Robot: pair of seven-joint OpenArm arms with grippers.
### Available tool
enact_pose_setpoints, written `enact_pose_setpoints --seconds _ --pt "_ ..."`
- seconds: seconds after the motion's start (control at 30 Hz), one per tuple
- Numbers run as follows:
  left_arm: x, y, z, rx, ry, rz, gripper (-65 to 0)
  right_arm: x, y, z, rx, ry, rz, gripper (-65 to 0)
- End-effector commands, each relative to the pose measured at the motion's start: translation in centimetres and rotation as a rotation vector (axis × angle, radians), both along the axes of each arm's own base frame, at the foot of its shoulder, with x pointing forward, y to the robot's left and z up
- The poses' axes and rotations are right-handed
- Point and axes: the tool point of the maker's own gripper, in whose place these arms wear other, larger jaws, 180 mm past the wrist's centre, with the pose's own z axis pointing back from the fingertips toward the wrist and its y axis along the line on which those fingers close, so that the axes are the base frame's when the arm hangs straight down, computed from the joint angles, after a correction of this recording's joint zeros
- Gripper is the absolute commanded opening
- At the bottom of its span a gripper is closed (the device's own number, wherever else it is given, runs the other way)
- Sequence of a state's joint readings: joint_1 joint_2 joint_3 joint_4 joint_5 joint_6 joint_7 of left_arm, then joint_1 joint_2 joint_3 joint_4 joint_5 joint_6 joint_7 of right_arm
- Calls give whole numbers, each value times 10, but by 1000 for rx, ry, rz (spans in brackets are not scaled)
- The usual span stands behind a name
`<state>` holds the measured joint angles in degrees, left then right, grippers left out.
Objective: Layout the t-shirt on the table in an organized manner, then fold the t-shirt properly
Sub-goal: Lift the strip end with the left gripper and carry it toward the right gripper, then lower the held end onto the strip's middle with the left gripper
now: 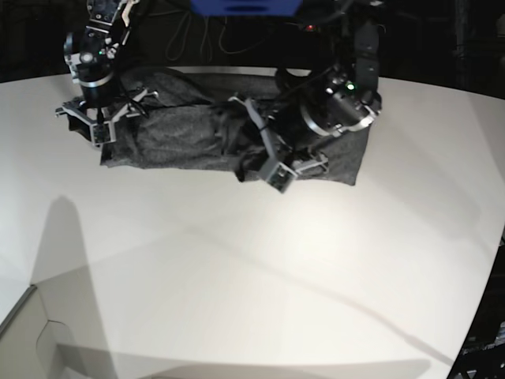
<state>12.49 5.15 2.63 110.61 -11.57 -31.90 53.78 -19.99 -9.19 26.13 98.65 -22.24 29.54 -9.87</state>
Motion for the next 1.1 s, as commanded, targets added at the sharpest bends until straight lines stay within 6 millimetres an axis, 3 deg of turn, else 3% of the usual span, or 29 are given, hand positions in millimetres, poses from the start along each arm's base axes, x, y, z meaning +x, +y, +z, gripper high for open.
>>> enact_pose_setpoints --seconds 0.0,0.13,0.27,0.37,0.57,0.7,0.9,0.97,1.07 --pt "10 6 18 -26 -61 20 -421 7 -2 12 -7 -49 1 -225" --pt "24 57 14 25 -62 157 -452 7 -2 12 -7 -49 1 -225" --pt "35 90 8 54 -51 250 -650 8 -2 13 -7 -51 1 -225" --pt "34 108 -8 163 -22 287 -635 8 -2 13 -7 -51 1 -225" --pt "29 117 -32 325 19 296 -650 8 -2 13 -7 -51 1 -225" --pt "21 95 -38 343 23 209 -650 8 -2 13 -7 -51 1 -225" --pt "-24 29 -50 381 -1 -117 -650 8 -2 13 -7 -52 1 -225" --pt "-36 21 -54 406 14 -179 -650 8 -2 13 -7 -52 1 -225" --pt "-43 5 -37 353 -22 -228 -649 9 -2 14 -8 -54 0 -225"
